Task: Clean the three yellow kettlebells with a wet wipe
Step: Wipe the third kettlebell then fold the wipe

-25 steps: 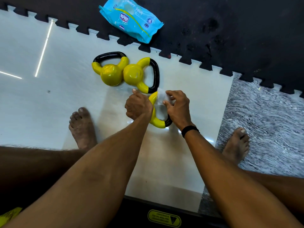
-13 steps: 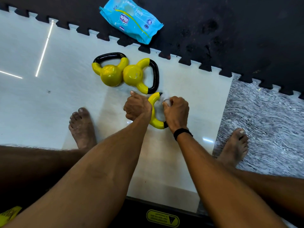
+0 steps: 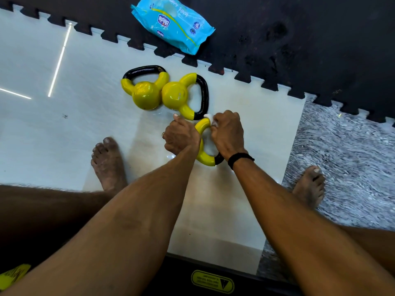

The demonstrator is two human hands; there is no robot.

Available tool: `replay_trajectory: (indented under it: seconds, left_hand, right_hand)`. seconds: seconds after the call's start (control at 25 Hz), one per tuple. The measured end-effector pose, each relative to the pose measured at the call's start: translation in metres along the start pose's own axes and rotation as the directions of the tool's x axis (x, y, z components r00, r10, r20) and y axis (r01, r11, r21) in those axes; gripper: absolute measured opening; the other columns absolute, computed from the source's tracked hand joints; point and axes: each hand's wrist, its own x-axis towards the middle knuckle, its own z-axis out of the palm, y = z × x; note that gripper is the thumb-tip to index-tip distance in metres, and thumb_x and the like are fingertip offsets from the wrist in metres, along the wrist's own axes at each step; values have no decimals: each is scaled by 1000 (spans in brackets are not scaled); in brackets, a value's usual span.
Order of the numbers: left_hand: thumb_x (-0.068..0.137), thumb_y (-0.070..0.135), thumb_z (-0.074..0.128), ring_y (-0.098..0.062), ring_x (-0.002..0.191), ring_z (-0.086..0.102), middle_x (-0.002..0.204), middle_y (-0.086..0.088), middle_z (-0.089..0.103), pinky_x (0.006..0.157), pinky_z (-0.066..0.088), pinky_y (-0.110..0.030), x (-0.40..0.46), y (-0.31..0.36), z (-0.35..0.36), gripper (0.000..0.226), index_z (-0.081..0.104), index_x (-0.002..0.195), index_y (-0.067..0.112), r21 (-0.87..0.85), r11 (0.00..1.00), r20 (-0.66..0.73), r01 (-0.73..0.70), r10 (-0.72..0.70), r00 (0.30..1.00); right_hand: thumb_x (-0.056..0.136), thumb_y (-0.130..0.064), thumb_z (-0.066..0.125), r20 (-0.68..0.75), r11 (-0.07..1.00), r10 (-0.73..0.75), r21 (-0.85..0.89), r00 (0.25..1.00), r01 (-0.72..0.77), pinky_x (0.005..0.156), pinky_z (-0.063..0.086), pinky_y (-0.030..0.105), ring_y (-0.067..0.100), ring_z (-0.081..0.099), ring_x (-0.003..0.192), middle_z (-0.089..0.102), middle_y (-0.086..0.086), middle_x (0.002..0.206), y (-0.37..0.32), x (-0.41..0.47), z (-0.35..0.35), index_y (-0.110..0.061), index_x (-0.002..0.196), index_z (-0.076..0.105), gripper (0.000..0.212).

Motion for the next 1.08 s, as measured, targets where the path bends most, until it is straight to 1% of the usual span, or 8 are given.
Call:
replay_trajectory:
  seconds: [0.12,0.28,0.4,0.52,0.6,0.88,0.96,1.08]
  left_hand:
    - [103,36,29,-38,110,56,109,-21,67,85,42,-43,0,1,0,53,68,104,0,-24,999,-23,23,-24,999]
    - [103,36,30,-37,112,54,108,-22,66,86,40,-41,0,1,1,53,67,102,-1,-55,996,-25,74,-76,997]
    - [103,37,30,-37,111,55,107,-23,67,86,40,-41,0,2,2,54,68,101,-2,-73,993,-41,87,-91,995]
    - [103,36,31,-37,111,55,108,-23,66,87,40,-41,-1,2,3,53,67,102,-3,-81,993,-56,87,-92,994]
    - [103,36,30,-37,112,54,108,-23,66,86,40,-41,-1,2,2,53,67,102,-2,-82,993,-55,87,-92,994]
    - [103,35,31,-38,110,56,107,-23,67,83,41,-42,-3,2,1,53,68,101,-2,-73,996,-61,59,-64,996]
    - [103,36,31,-38,109,56,106,-22,68,82,43,-43,-3,2,1,53,68,101,-2,-49,998,-63,26,-29,998]
    - [103,36,29,-38,110,56,107,-21,68,84,43,-43,-1,1,0,54,68,102,-1,-35,999,-37,30,-31,999]
  right_hand:
    - [84,-27,62,-57,952,297,99,953,-291,60,29,33,40,57,81,64,22,80,5,-22,7,-1,71,61,29]
    - [78,-33,68,-43,761,608,315,793,-567,61,38,33,40,60,79,68,22,76,-1,-55,7,1,68,65,35]
    - [69,-33,77,104,500,787,468,608,-728,62,47,29,35,66,75,71,15,73,-9,-80,17,-3,70,69,32]
    - [63,-28,83,269,161,872,630,408,-760,57,60,39,23,64,44,65,6,49,-14,-81,19,-3,64,66,30]
    - [63,-19,85,348,52,860,669,375,-741,49,58,35,16,54,31,62,6,43,-10,-76,17,4,70,67,30]
    - [65,-32,83,296,84,885,659,360,-748,56,60,49,22,56,34,60,4,40,-23,-89,22,-7,53,63,34]
    - [65,-33,81,238,235,869,573,434,-785,65,61,45,29,68,57,70,11,59,-14,-79,19,-2,66,71,32]
    - [81,-30,70,94,481,812,451,576,-752,72,51,39,39,65,87,72,22,88,-20,-88,15,0,87,72,30]
